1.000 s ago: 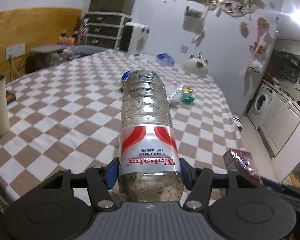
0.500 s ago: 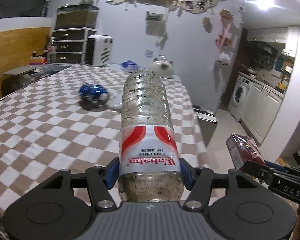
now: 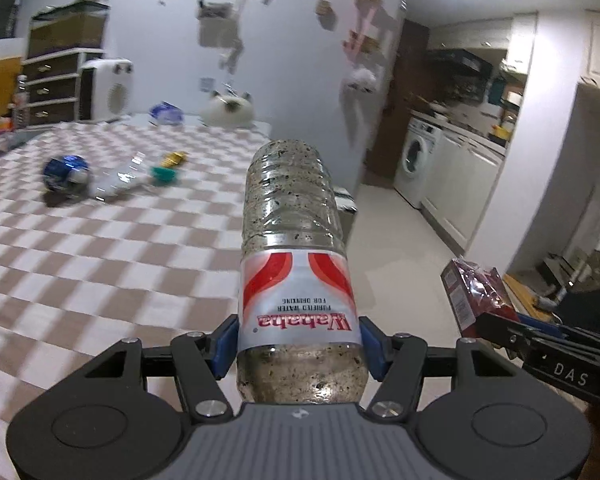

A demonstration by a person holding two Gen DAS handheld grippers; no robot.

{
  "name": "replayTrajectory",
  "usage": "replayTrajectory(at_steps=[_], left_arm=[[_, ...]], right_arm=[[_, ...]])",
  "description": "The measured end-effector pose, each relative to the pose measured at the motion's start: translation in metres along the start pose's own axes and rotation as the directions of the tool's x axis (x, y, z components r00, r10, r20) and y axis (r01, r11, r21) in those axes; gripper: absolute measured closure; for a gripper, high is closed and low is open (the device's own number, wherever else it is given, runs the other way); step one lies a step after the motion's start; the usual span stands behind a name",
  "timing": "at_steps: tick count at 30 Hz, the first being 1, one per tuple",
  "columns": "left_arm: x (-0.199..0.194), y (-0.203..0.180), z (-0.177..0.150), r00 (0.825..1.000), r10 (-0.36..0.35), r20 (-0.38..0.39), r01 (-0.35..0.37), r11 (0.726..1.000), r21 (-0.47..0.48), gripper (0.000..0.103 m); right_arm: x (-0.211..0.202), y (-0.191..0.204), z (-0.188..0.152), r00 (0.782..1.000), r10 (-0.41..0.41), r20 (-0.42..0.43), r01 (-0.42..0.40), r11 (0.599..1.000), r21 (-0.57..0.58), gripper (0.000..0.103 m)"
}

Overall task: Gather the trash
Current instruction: 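Carry the bottle and red wrapper with both tools over the yellow bin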

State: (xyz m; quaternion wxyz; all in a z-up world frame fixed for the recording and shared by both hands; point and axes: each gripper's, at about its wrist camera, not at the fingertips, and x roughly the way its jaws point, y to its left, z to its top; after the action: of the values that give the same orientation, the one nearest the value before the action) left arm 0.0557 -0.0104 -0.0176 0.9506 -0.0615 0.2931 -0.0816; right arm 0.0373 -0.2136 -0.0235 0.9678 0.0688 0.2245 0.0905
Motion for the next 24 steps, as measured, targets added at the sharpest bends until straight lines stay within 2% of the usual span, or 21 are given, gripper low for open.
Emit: replayTrajectory(at_steps=[7, 12, 18, 24], left_arm=[[0.039, -0.039, -0.022, 0.995, -0.052, -0.08, 0.054, 0.998, 0.018, 0.041], [0.075, -0.059, -0.045, 0.985, -0.063, -0.16, 0.072, 0.996, 0.053, 0.041], [0.122, -0.071, -0.079, 0.957, -0.089, -0.276, 0.108, 0.993, 0.054, 0.041], [0.174, -0.064, -0.112, 0.922, -0.091, -0.377, 0.107, 0.994, 0.021, 0.041]], right_arm=[[-0.003, -0.049, -0.02, 0.997, -0.07, -0.03, 0.071, 0.997, 0.039, 0.059], [0.005, -0.079, -0.042, 0.989, -0.12, -0.087, 0.125, 0.99, 0.057, 0.059], [0.024, -0.111, -0.073, 0.972, -0.157, -0.174, 0.175, 0.981, 0.089, 0.059], [0.055, -0.132, -0.107, 0.946, -0.174, -0.274, 0.211, 0.971, 0.111, 0.059]])
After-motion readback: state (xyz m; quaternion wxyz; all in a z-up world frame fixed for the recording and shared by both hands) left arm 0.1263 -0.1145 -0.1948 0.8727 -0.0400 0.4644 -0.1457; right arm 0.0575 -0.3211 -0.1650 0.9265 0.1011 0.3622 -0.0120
